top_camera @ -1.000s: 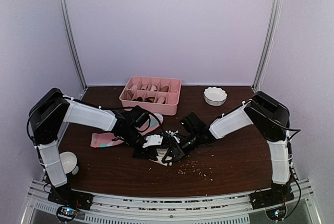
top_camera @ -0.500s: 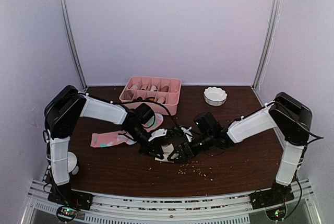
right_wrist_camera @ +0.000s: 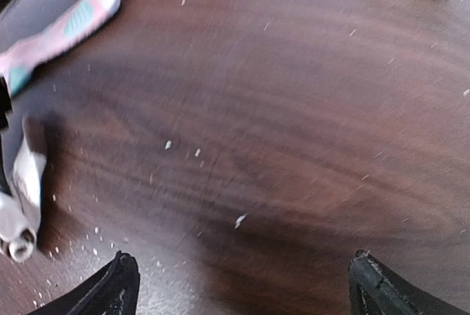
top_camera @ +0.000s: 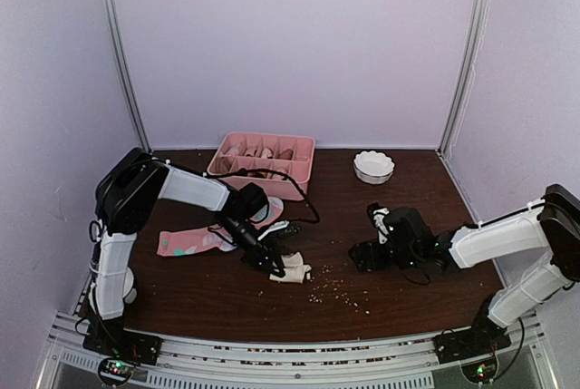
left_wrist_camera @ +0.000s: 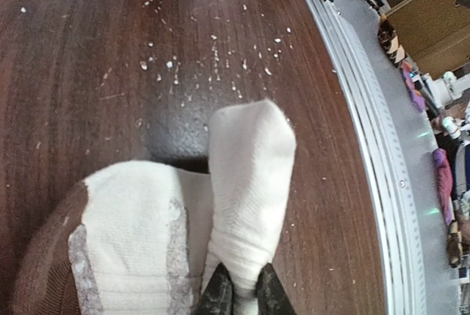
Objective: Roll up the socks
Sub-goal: Roll the sock at the center of the board, then pick up the sock from the center of the board.
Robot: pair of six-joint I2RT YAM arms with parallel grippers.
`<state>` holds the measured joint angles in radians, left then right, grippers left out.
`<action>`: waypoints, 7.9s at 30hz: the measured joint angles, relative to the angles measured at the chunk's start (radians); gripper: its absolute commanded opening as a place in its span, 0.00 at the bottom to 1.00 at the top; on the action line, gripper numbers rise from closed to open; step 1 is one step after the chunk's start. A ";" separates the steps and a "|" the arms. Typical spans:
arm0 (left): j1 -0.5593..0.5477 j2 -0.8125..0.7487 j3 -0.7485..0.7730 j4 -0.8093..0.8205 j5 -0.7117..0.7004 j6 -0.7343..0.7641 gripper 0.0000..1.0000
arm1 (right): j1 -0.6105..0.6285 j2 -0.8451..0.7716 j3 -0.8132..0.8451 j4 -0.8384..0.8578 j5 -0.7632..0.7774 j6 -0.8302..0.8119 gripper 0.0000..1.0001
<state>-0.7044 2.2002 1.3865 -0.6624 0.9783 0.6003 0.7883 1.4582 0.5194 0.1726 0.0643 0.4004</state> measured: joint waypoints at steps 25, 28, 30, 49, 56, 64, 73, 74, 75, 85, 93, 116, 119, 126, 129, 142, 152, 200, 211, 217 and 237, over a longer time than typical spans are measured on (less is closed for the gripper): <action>0.035 0.198 0.221 -0.378 0.189 0.095 0.16 | 0.348 0.242 0.175 0.223 -0.222 -0.846 0.41; 0.033 0.191 0.214 -0.365 0.173 0.089 0.16 | 0.348 0.302 0.211 0.211 -0.217 -0.877 0.35; 0.029 0.185 0.206 -0.352 0.162 0.087 0.16 | 0.348 0.328 0.228 0.212 -0.201 -0.893 0.33; 0.004 0.171 0.195 -0.333 0.118 0.085 0.17 | 0.348 0.356 0.235 0.227 -0.061 -1.010 0.37; -0.004 0.161 0.204 -0.340 0.087 0.087 0.22 | 0.339 0.378 0.244 0.226 -0.087 -1.006 0.30; -0.010 0.109 0.208 -0.379 0.007 0.114 0.88 | 0.297 0.435 0.330 0.170 -0.200 -0.958 0.00; 0.076 -0.214 0.030 -0.180 -0.163 0.074 0.98 | 0.257 0.449 0.438 -0.024 -0.359 -0.836 0.00; 0.092 -0.266 0.020 -0.159 -0.188 0.068 0.98 | 0.256 0.454 0.458 -0.053 -0.378 -0.813 0.00; 0.109 -0.322 0.008 -0.125 -0.225 0.058 0.98 | 0.254 0.460 0.479 -0.084 -0.399 -0.788 0.00; 0.163 -0.536 -0.051 0.093 -0.594 -0.087 0.98 | 0.195 0.536 0.635 -0.294 -0.667 -0.488 0.00; 0.073 -0.582 -0.337 0.127 -0.527 0.008 0.86 | 0.114 0.592 0.652 -0.295 -0.871 -0.192 0.00; -0.248 -0.447 -0.427 0.390 -0.763 0.150 0.26 | 0.070 0.619 0.595 -0.177 -1.025 0.191 0.00; -0.249 -0.423 -0.414 0.388 -0.766 0.148 0.17 | 0.070 0.620 0.596 -0.179 -1.026 0.197 0.10; -0.242 -0.379 -0.346 0.336 -0.731 0.130 0.14 | 0.075 0.561 0.582 -0.229 -0.926 0.163 0.33; -0.223 -0.340 -0.295 0.300 -0.673 0.122 0.16 | 0.084 0.471 0.494 -0.204 -0.806 0.127 0.41; -0.157 -0.219 -0.156 0.150 -0.421 0.126 0.31 | 0.087 0.202 0.238 -0.172 -0.428 -0.012 0.98; -0.203 -0.202 -0.148 0.032 -0.312 0.266 0.35 | 0.114 -0.190 0.086 -0.076 0.077 -0.071 1.00; -0.103 0.239 0.338 -0.701 0.039 0.322 0.37 | 0.605 0.362 0.220 0.171 0.253 -0.901 0.06; -0.071 0.191 0.323 -0.752 0.039 0.414 0.98 | 0.545 0.365 0.320 0.011 0.224 -0.753 0.00; 0.050 -0.201 0.148 -0.470 -0.092 0.237 0.98 | 0.499 0.289 0.360 -0.129 0.154 -0.608 0.00; -0.082 -0.790 -0.122 -0.225 -0.471 0.282 0.82 | 0.269 0.145 0.521 -0.132 -0.441 -0.058 0.00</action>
<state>-0.7868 1.4105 1.2640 -0.8875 0.5076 0.8825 1.0576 1.6028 1.0401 0.0406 -0.3763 0.3424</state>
